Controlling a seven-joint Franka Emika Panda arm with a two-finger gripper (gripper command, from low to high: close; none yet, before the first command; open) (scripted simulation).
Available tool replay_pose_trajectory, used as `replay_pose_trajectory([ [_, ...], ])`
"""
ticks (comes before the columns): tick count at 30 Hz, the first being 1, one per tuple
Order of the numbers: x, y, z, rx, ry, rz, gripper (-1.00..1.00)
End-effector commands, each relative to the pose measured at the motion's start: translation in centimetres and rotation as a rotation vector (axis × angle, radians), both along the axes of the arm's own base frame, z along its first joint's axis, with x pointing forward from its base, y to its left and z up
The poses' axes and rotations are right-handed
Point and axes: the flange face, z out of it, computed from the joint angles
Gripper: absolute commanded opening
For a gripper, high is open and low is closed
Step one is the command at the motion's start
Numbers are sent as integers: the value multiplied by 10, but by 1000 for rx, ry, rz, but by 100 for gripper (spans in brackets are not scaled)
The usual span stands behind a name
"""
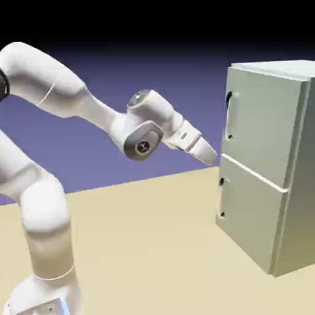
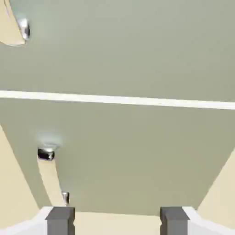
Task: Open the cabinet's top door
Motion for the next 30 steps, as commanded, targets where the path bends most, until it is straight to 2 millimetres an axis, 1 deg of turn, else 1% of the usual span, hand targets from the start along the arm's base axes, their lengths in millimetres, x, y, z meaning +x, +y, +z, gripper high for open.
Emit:
replay_pose_trajectory([
  [1,4,-3,-8,25,23,-4,0],
  [6,21,-13,-53,130,136,-30,0],
  [10,29,-20,-91,187,222,-61,0],
  [15,33,-28,-137,228,312,-111,0],
  [19,32,-35,-169,237,364,-157,0],
  [22,31,-40,-188,230,387,-193,0],
  [25,29,-46,-203,215,396,-230,0],
  [30,27,-55,-216,171,375,-285,0],
])
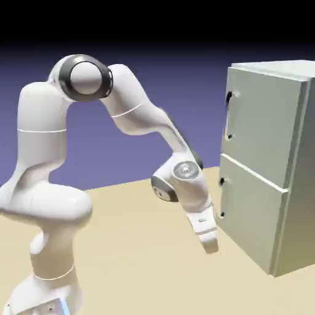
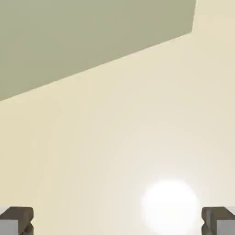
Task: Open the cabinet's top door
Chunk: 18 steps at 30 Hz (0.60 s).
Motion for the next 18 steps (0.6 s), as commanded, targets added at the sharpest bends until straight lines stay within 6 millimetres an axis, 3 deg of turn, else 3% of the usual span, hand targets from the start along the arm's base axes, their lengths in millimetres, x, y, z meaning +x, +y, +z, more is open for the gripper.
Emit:
replay_pose_trajectory([
  [1,0,-2,-1,-14,-7,-8,0],
  [9,8,-6,13,-140,-134,-51,0],
  [18,29,18,71,-283,-414,-42,0],
])
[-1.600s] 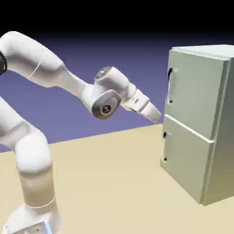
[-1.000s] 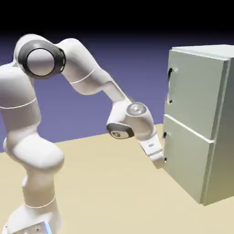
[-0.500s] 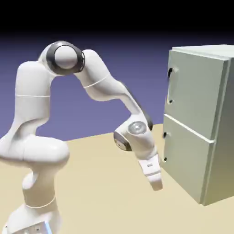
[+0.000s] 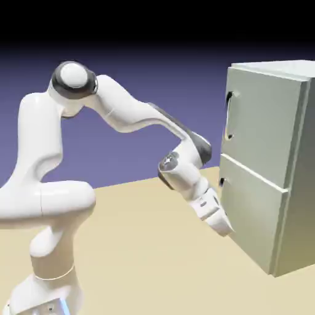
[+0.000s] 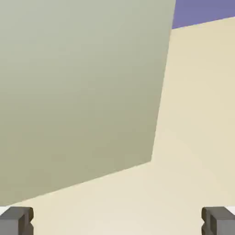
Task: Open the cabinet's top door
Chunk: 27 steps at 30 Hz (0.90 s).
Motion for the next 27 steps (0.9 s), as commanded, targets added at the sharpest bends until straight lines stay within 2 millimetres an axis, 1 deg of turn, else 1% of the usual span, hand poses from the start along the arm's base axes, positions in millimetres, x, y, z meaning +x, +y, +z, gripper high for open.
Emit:
replay_pose_trajectory([
  [1,2,5,9,-16,-38,7,0],
  [4,9,25,38,-59,-161,36,0],
  [8,13,60,82,-106,-341,86,0],
  [12,10,104,132,-136,-539,150,0],
  [15,1,143,172,-145,-696,204,0],
  [16,-2,152,181,-146,-732,217,0],
  [17,-2,152,181,-146,-732,217,0],
  [22,48,149,181,-146,-732,217,0],
  [23,48,149,181,-146,-732,217,-100],
  [24,48,149,181,-146,-732,217,-100],
  [27,27,138,181,-117,-738,292,-100],
])
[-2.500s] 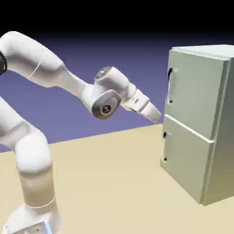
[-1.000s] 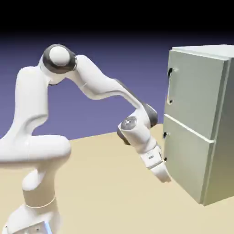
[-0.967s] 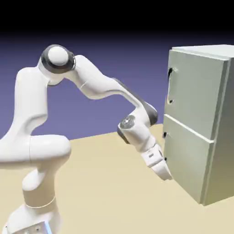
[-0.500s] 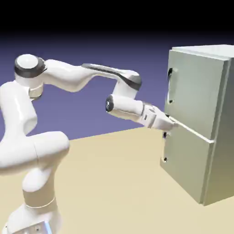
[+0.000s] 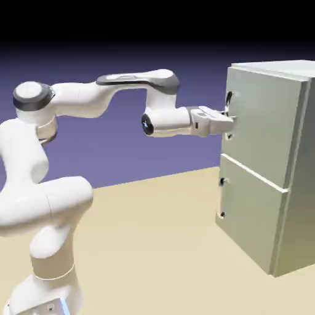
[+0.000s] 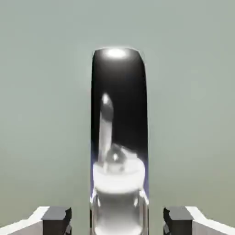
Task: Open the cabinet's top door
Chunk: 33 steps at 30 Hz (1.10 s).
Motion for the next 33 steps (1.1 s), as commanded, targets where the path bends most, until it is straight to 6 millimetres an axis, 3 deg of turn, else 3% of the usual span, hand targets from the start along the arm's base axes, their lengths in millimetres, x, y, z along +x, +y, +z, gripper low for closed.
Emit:
replay_pose_trajectory([
  [1,-7,-4,0,1,0,26,-100],
  [9,-60,-47,0,1,0,259,-100],
  [16,-95,-90,0,1,0,449,-100],
  [25,-125,-150,0,1,0,679,-100],
  [33,-141,-213,0,1,0,901,-100],
])
